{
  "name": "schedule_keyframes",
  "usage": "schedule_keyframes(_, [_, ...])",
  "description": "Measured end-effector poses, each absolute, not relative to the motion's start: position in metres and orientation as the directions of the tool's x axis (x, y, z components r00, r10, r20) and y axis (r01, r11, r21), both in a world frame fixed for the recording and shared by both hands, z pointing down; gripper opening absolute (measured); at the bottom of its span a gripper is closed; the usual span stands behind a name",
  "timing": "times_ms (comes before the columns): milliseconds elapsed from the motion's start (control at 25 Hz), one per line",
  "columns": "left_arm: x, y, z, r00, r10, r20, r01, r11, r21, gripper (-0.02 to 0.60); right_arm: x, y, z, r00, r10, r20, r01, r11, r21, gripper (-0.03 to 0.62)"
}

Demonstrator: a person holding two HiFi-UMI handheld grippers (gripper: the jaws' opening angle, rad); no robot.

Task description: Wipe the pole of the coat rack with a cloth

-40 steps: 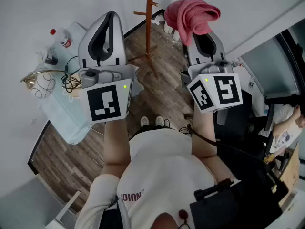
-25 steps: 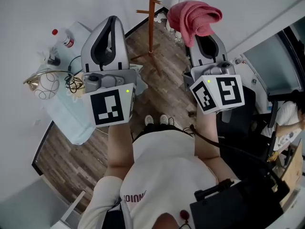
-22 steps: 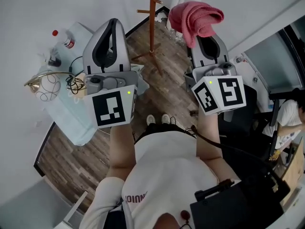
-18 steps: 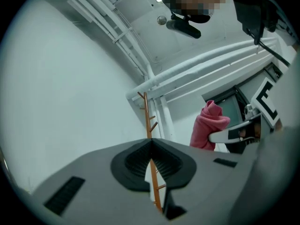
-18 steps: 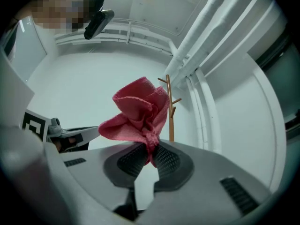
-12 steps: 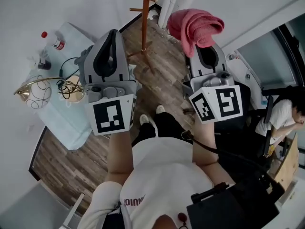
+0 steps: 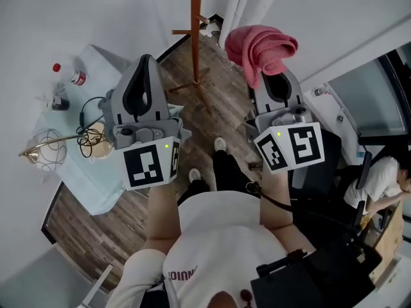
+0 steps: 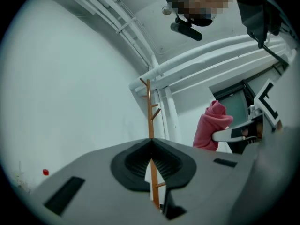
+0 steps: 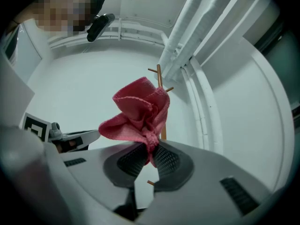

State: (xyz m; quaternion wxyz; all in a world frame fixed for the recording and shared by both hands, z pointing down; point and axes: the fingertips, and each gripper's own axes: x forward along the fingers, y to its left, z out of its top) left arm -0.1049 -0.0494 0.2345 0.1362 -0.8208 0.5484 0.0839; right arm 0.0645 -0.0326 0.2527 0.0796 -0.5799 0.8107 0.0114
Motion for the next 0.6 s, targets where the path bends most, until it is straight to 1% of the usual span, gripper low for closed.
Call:
schedule_keyframes(280, [-0.060,-0.091,0.223,0.372,-0.873,-0.316,-0.927,-0.329,-0.181,0.014,0.098,-0.090,0.247,-0.371,-0.916,-0.151,-0.920,0.384,-0.070,0.046])
schedule_keyframes(440, [-0.055,-0.108,0.229,0.310,-0.909,-0.280,-0.948,-0.271,-0.168,0.014,0.110,-0.117,0.251,-0.410,-0.900,-0.146,-0.900,0.425,-0.093,0.046])
schedule_keyframes(600, [-0.052,-0.117,0.233,0.252,-0.928,-0.273,-0.963,-0.213,-0.166,0.014,0.117,-0.138,0.262,-0.457,-0.880,-0.128,-0.875,0.471,-0.115,0.046])
